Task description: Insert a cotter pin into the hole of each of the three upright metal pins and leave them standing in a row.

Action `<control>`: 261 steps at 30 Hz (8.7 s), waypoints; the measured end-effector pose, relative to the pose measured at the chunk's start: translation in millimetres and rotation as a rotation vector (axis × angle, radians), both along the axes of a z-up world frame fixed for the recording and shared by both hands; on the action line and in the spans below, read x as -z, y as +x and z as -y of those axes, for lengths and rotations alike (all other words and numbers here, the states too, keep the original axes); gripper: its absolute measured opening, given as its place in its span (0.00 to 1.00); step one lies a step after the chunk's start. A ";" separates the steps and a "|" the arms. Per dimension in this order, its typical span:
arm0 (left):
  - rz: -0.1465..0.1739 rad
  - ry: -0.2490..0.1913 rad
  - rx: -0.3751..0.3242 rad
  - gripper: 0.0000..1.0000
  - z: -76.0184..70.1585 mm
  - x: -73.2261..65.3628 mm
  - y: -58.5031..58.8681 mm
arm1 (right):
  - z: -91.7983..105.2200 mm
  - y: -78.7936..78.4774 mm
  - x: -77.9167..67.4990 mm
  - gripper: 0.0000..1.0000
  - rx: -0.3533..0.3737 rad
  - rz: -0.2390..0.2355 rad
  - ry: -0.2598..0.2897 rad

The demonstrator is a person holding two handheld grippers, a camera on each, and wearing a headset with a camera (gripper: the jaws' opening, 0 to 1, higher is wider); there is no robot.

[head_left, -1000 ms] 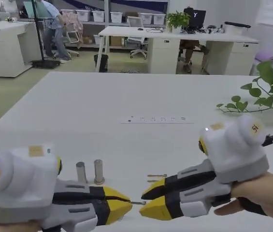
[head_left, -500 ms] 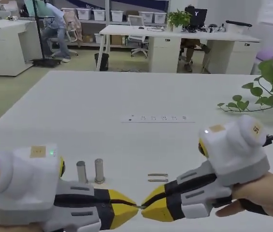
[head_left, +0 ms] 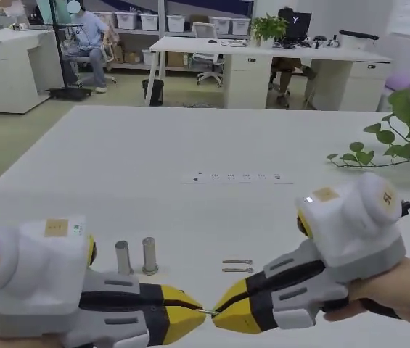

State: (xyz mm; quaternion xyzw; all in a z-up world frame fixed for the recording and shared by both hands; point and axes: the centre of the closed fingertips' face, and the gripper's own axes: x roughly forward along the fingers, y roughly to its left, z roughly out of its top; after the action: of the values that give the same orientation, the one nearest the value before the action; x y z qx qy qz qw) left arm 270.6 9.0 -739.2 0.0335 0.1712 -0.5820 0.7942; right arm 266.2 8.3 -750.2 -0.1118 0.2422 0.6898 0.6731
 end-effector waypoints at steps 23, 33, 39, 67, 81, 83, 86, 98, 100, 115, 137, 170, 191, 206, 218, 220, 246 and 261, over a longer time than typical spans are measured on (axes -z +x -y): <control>0.000 0.014 -0.143 0.11 -18.6 16.4 16.4 | 3.6 24.7 15.1 0.02 0.015 0.128 -0.123; -0.026 0.003 -0.247 0.17 -32.3 30.7 28.5 | 5.8 41.3 32.7 0.02 0.036 0.134 -0.165; -0.018 0.053 -0.288 0.24 -38.7 46.2 36.9 | 4.9 49.0 43.4 0.02 0.043 0.131 -0.184; -0.017 0.153 -0.349 0.16 -30.1 89.9 70.4 | -1.5 69.0 67.3 0.02 0.045 0.098 -0.202; -0.014 0.177 -0.341 0.09 -28.3 98.2 74.6 | -8.8 71.1 68.6 0.02 0.030 0.095 -0.192; -0.016 0.177 -0.341 0.08 -28.7 98.4 74.9 | -9.5 70.4 68.7 0.02 0.025 0.097 -0.193; -0.013 0.176 -0.342 0.08 -28.3 98.2 74.9 | -10.3 70.5 68.9 0.02 0.020 0.097 -0.194; -0.006 0.171 -0.345 0.08 -25.4 97.9 74.1 | -13.7 70.2 69.4 0.02 0.002 0.119 -0.222; -0.008 0.168 -0.351 0.07 -24.5 97.9 74.1 | -15.5 70.2 69.2 0.02 0.001 0.125 -0.225; -0.013 0.156 -0.376 0.07 -24.2 98.1 73.9 | -19.6 70.8 69.3 0.03 -0.009 0.153 -0.239; -0.021 0.148 -0.398 0.07 -23.7 98.1 75.2 | -24.1 73.8 69.2 0.11 0.043 0.155 -0.241; -0.050 0.123 -0.420 0.07 -21.8 99.7 75.8 | -24.0 74.7 65.4 0.05 0.055 0.216 -0.269; -0.055 0.115 -0.429 0.07 -21.6 99.7 76.5 | -34.3 76.6 64.9 0.13 0.104 0.166 -0.214; -0.060 0.128 -0.435 0.07 -26.0 99.8 78.0 | -40.9 77.1 64.8 0.10 0.106 0.168 -0.188; -0.046 0.119 -0.456 0.07 -38.8 95.0 94.4 | -53.3 94.5 59.9 0.10 0.132 0.189 -0.170; -0.049 0.114 -0.458 0.07 -40.8 95.1 97.6 | -55.1 97.4 60.0 0.10 0.136 0.190 -0.168; -0.047 0.106 -0.424 0.08 -46.8 99.4 107.2 | -60.3 108.1 64.3 0.10 0.151 0.187 -0.166; -0.082 0.116 -0.435 0.10 -49.4 105.6 105.5 | -58.0 106.7 68.4 0.14 0.156 0.154 -0.172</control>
State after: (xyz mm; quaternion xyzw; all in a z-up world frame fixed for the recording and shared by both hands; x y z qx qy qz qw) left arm 376.1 58.4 -844.7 0.0179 0.2397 -0.3869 0.8903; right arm 372.9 66.4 -818.6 -0.2026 0.2557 0.6016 0.7291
